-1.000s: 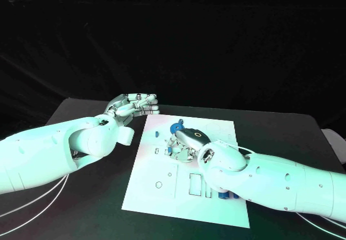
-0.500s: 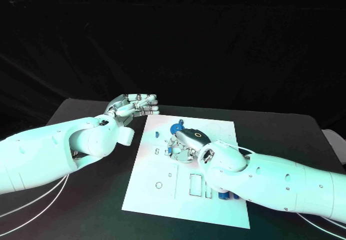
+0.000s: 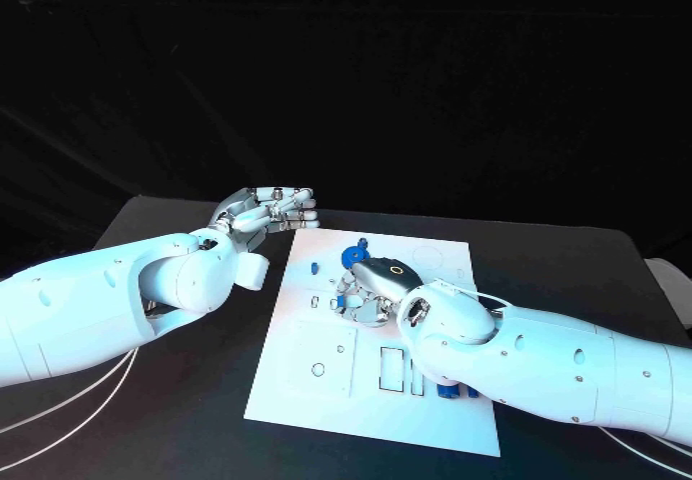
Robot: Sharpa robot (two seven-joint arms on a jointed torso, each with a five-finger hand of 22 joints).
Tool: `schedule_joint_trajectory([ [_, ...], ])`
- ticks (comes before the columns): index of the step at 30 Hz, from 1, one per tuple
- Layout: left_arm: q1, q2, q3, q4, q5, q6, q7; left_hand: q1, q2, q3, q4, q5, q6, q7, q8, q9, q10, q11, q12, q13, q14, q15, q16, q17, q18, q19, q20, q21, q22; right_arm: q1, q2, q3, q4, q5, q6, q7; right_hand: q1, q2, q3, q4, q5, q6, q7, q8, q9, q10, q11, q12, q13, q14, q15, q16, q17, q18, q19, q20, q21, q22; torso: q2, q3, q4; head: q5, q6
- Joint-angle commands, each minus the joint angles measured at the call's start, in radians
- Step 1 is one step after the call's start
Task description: Assemble the parts on the task board
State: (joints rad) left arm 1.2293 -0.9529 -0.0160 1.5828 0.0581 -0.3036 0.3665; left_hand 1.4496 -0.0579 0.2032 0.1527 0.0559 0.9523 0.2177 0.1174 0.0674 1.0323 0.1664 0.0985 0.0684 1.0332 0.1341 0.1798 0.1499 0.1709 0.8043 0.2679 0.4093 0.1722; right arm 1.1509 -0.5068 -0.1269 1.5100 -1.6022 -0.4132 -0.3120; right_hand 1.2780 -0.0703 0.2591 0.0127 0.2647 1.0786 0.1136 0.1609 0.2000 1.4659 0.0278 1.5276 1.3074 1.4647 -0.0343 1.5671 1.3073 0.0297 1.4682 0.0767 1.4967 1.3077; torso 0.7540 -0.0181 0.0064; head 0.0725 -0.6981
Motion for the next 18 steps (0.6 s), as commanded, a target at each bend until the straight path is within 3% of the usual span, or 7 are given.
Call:
schedule_joint_trajectory([
  [1, 0.001, 0.000, 0.001, 0.001, -0.005, 0.005, 0.005, -0.001, 0.011, 0.001, -0.006, -0.003, 0.002, 0.002, -0.004, -0.001, 0.005, 0.004, -0.005, -0.001, -0.005, -0.002, -0.003, -0.002, 0.010, -0.008, 0.001, -0.005, -0.002, -0.006, -0.003, -0.005, -0.001, -0.019, 0.047, -0.025, -0.010, 0.002, -0.005, 0.000, -0.006, -0.005, 0.000, -0.002, -0.001, 0.052, 0.007, -0.006, 0.204, 0.106, 0.002, 0.003, 0.262, -0.006, 0.045, 0.000, -0.003, 0.202, 0.000, 0.0000, 0.0002, 0.001, -0.002],
  [10, 0.001, 0.000, 0.001, 0.001, -0.005, 0.005, 0.005, -0.001, 0.011, 0.001, -0.006, -0.003, 0.002, 0.002, -0.004, -0.001, 0.005, 0.004, -0.005, -0.001, -0.005, -0.002, -0.003, -0.002, 0.010, -0.008, 0.001, -0.005, -0.002, -0.006, -0.004, -0.005, 0.002, -0.025, 0.042, -0.030, -0.012, 0.000, -0.007, 0.001, -0.008, -0.006, 0.000, -0.003, 0.000, 0.051, 0.008, -0.007, 0.203, 0.105, 0.003, 0.002, 0.261, -0.006, 0.044, 0.000, -0.005, 0.201, 0.000, 0.0001, -0.0003, 0.002, -0.001],
  [18, 0.001, -0.001, 0.001, 0.001, -0.005, 0.005, 0.004, -0.001, 0.011, 0.001, -0.006, -0.003, 0.002, 0.002, -0.004, -0.001, 0.005, 0.004, -0.005, -0.001, -0.005, -0.001, -0.003, -0.002, 0.010, -0.008, 0.001, -0.005, -0.002, -0.006, -0.005, -0.005, 0.003, -0.030, 0.033, -0.036, -0.034, -0.013, -0.023, 0.013, -0.035, -0.016, 0.005, -0.005, 0.001, 0.044, 0.012, -0.014, 0.195, 0.104, 0.006, -0.001, 0.254, -0.004, 0.040, 0.004, -0.012, 0.196, 0.000, 0.0003, 0.0003, -0.002, -0.001],
])
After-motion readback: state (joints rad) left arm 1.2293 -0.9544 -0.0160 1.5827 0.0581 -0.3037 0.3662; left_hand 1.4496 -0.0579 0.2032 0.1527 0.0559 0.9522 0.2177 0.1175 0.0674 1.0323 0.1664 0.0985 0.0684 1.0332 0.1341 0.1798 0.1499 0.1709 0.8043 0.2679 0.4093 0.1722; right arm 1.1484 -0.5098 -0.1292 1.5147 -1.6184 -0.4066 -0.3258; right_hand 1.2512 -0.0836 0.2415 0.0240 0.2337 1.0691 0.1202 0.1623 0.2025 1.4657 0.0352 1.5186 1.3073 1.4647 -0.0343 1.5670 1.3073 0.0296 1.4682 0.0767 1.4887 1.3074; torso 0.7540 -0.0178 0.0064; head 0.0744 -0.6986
